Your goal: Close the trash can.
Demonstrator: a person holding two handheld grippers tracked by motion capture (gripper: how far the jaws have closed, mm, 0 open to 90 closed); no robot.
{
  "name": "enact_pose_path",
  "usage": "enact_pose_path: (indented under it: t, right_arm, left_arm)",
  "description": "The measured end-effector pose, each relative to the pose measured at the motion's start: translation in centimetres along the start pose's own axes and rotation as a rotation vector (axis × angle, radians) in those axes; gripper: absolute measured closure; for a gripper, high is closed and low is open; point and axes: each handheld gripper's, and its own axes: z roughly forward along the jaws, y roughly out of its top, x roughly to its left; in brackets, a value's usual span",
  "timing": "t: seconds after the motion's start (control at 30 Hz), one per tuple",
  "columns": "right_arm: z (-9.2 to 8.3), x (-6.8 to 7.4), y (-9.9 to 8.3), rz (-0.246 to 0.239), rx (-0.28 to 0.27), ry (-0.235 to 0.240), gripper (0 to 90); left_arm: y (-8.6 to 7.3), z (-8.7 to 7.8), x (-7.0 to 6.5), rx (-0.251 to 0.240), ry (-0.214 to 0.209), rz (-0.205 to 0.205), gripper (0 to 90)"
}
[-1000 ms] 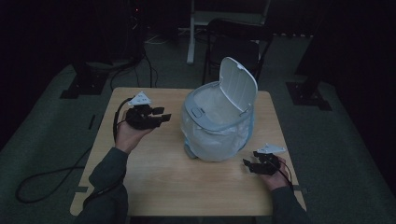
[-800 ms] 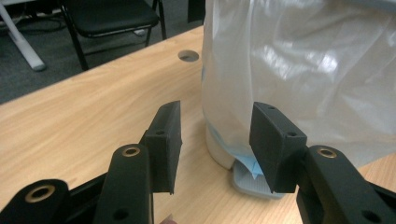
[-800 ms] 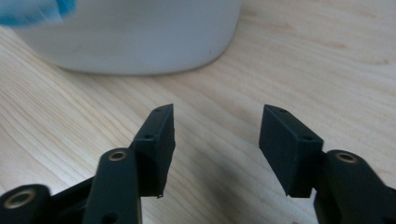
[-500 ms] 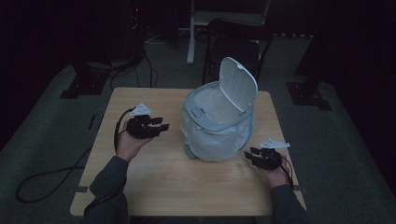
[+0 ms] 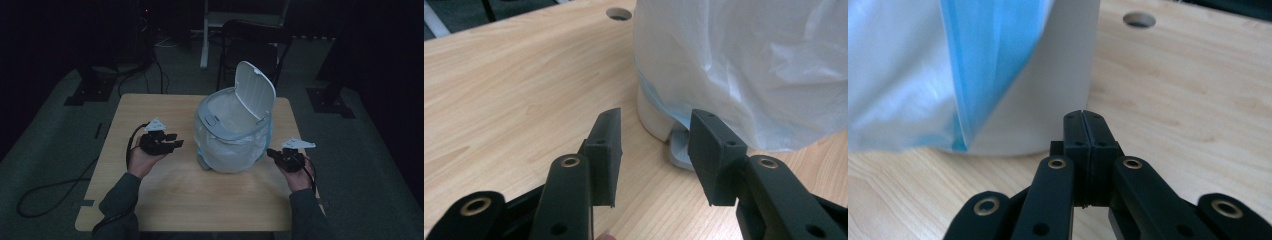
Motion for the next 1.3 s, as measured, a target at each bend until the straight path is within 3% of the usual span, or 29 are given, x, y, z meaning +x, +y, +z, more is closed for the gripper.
enact_pose_path:
  t: [0.73,0.93,1.3]
  right_arm:
    - [-2.4,-0.4,4.7,-0.019,-0.098,-0.076,90.0]
    - [-3.1,-0.5,5.7,-0.034,-0.121,-0.074,90.0]
    - [-4.6,-0.4,8.0,-0.038,-0.212,-0.047,89.9]
  left_arm:
    - [-0.2,1.4,-0.6,0.026,-0.024,0.016,58.4]
    - [0.0,1.7,-0.9,0.032,-0.032,0.024,58.4]
    - [0.0,2.3,-1.2,0.04,-0.041,0.031,58.3]
